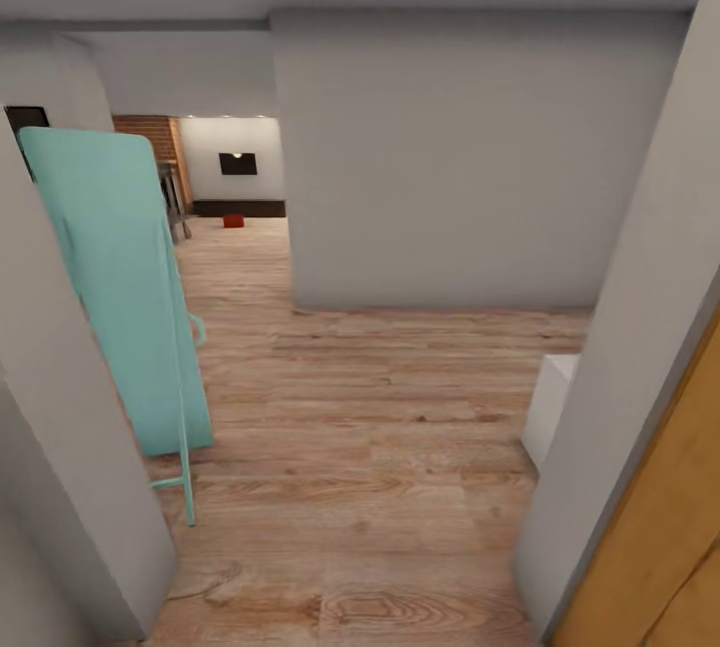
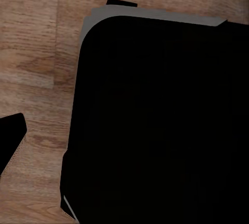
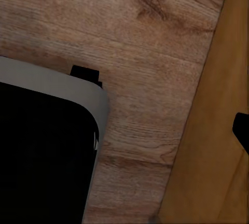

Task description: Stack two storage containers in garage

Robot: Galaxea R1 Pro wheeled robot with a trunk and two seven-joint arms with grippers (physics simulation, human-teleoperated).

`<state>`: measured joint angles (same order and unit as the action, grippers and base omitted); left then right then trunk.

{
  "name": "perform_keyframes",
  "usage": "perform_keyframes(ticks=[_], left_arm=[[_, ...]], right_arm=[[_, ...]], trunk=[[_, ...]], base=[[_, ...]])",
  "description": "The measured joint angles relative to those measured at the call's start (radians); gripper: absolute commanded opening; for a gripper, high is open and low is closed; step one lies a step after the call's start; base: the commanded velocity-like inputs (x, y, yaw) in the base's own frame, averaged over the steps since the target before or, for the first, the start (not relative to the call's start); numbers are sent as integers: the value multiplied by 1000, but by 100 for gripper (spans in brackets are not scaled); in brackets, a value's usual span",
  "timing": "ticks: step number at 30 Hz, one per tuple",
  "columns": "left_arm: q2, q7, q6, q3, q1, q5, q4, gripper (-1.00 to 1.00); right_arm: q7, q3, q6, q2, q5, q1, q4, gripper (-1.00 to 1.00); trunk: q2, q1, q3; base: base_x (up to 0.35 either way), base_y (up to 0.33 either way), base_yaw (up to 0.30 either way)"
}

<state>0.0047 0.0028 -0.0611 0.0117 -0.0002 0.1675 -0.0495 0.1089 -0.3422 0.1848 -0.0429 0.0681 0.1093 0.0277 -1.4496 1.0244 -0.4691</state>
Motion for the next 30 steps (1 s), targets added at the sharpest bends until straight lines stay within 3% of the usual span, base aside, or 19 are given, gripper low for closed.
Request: perform_keyframes(ticks=[30], left_arm=[[0,0,0,0,0,0,1,100]], right_arm=[[0,2,-3,2,1,0,0,100]], trunk=[[0,0,0]], base=[[324,0,0]])
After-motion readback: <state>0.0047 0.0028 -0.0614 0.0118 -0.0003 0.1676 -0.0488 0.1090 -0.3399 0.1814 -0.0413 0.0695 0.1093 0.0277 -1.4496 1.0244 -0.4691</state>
